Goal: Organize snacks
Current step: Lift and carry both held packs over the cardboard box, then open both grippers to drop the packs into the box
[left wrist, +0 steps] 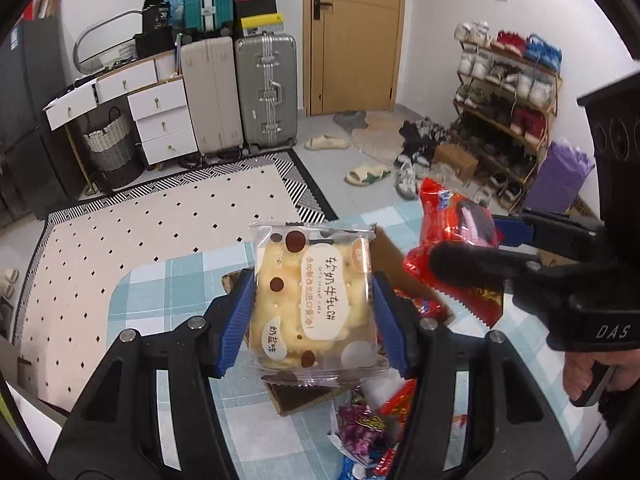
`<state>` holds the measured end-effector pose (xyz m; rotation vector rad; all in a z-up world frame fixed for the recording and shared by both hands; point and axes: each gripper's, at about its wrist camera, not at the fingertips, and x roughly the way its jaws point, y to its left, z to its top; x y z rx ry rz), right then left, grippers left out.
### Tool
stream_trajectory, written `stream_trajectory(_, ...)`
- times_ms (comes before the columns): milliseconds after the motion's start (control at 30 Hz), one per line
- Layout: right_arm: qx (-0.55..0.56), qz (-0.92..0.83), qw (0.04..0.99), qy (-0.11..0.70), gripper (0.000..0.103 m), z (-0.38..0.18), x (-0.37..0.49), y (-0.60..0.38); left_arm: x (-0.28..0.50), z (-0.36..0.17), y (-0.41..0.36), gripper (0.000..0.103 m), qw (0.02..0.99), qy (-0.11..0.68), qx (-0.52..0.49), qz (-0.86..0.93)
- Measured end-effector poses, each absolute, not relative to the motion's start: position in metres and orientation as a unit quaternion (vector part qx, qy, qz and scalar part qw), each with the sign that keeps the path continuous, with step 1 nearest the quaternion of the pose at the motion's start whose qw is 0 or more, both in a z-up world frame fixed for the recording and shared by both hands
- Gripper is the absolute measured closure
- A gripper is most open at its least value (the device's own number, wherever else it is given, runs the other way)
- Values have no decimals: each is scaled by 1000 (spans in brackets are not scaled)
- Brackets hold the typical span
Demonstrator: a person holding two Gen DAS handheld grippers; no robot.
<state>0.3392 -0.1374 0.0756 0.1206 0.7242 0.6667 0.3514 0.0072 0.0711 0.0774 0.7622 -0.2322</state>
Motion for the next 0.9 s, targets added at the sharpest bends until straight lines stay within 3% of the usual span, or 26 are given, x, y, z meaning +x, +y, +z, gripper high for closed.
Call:
stream_trajectory(233,50,309,862,399,55,11,373,-133,406,3,2,48,891,436,23,-124)
stream_trajectory(533,41,311,846,431,55,-36,397,-125,439,-56,5,47,880,462,23,-108)
stream_trajectory(633,40,311,848,427,51,-39,397,-124,439,-65,5,35,881,461,32,-99)
stream_trajectory(900,39,306,862,403,50,-19,375,-133,409,-49,31,24,892,443,-11,-88)
